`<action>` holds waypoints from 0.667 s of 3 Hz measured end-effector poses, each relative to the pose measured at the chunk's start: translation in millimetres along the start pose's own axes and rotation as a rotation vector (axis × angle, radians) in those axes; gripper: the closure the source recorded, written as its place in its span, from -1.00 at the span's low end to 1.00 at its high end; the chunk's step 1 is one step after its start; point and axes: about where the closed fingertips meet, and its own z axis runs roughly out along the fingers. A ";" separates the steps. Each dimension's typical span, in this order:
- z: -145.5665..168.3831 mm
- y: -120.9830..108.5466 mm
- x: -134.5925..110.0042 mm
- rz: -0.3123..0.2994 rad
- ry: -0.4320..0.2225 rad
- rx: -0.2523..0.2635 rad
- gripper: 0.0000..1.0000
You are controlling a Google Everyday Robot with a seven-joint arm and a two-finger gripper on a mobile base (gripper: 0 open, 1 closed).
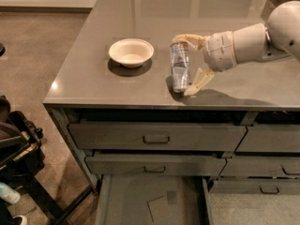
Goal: Pick redbull can from bottom drawer and place on counter
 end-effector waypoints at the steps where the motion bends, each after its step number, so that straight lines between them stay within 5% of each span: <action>1: 0.1 0.0 -0.1 0.000 0.000 0.000 -1.00; 2: 0.2 0.0 -0.1 0.000 0.000 0.000 -1.00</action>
Offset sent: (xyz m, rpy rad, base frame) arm 0.0000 0.0000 0.0000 0.0000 0.0000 0.0001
